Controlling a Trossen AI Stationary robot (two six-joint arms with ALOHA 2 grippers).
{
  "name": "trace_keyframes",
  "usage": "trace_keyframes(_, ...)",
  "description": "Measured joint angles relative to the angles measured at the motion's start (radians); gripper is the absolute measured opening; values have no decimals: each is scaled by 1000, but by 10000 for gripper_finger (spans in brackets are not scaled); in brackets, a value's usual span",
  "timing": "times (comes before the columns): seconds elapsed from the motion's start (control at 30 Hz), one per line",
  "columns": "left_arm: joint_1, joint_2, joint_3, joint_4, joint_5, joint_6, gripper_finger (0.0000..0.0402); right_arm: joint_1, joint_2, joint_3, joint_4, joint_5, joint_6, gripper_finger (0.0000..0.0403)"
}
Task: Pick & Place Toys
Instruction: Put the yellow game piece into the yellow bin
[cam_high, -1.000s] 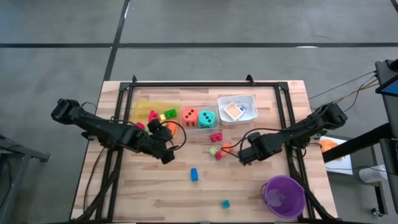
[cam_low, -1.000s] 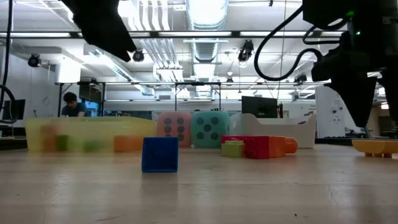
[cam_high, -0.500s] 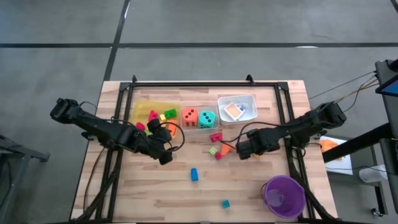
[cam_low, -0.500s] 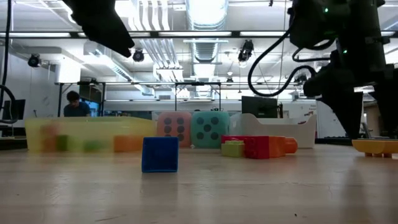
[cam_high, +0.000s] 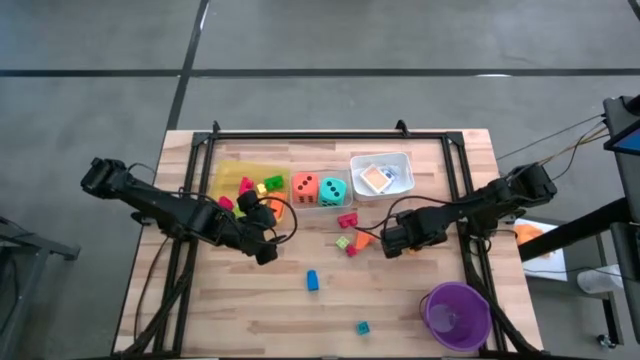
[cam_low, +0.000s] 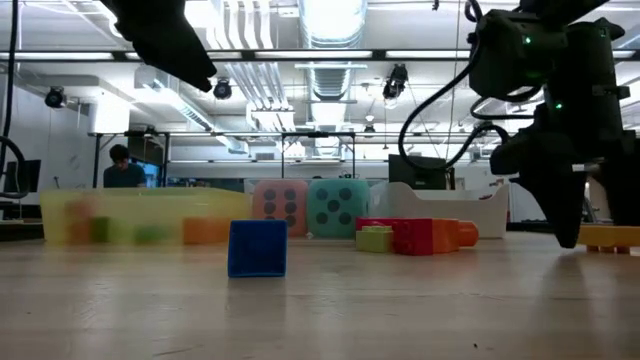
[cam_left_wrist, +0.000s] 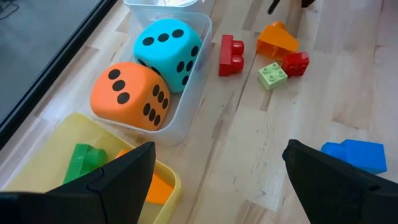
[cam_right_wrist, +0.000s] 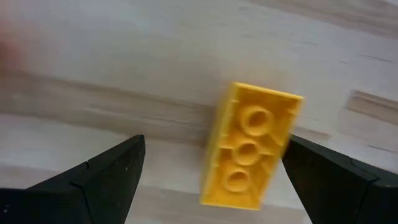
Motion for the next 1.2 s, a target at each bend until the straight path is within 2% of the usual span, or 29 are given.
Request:
trace_keyframes(0.13, 0, 0, 0, 0, 0, 0, 349, -1, 0, -1, 53, 3, -30, 363)
trace_keyframes(0.2, 0, 0, 0, 0, 0, -3, 349, -1, 0, -3, 60, 4, -37, 348)
trace_keyframes(0.5, 0, 0, 0, 0, 0, -11, 349, 0, 0, -9, 64, -6, -31, 206)
trace_keyframes(0.7, 0, 1, -1, 0, 0, -14, 349, 0, -1, -8, 64, -8, -46, 135)
trace_keyframes(1.07, -2, 1, -1, 51, 1, -30, 349, 34, -4, 49, 57, 13, -138, 130)
trace_keyframes(1.2, -3, 1, -1, 140, 21, -93, 349, 76, -5, 117, 52, 78, -219, 130)
